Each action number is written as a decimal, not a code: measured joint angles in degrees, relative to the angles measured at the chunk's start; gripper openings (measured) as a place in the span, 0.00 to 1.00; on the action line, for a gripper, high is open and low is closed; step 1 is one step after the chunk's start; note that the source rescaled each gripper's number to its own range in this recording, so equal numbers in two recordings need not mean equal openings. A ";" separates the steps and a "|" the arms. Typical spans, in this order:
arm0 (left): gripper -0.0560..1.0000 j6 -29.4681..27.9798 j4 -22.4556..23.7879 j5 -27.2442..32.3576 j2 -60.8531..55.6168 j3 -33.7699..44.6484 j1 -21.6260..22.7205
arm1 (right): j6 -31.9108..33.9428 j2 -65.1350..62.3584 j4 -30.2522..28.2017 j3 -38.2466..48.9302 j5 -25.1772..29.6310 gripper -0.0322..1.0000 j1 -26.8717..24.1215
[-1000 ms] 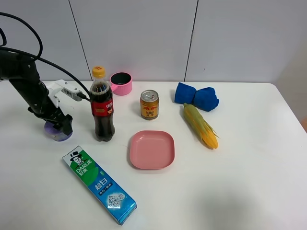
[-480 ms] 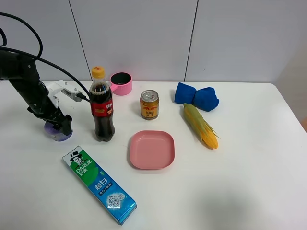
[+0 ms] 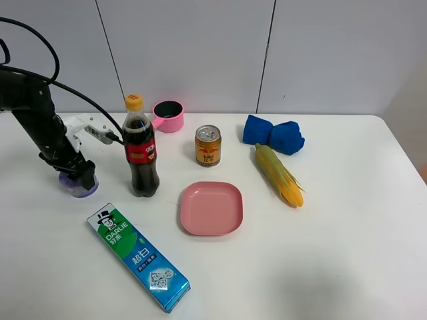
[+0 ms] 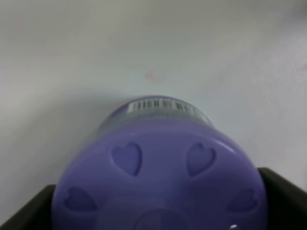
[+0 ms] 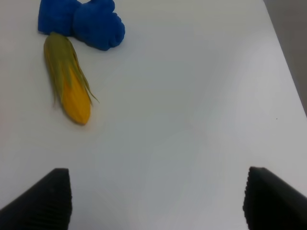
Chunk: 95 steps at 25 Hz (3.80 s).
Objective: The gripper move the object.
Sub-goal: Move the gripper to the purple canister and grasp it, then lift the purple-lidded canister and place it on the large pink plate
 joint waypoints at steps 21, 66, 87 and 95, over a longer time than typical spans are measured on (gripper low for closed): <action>0.07 -1.48 5.09 6.01 -7.38 0.00 6.76 | 0.00 0.00 0.00 0.00 0.00 1.00 0.00; 0.07 -21.05 -0.67 27.16 -44.46 0.00 -46.95 | 0.00 0.00 0.00 0.00 0.00 1.00 0.00; 0.07 -13.08 -0.29 18.67 -14.07 -19.77 -56.89 | 0.00 0.00 0.00 0.00 0.00 1.00 0.00; 0.07 -11.04 5.23 12.27 -8.58 -19.89 -56.30 | 0.00 0.00 0.00 0.00 0.00 1.00 0.00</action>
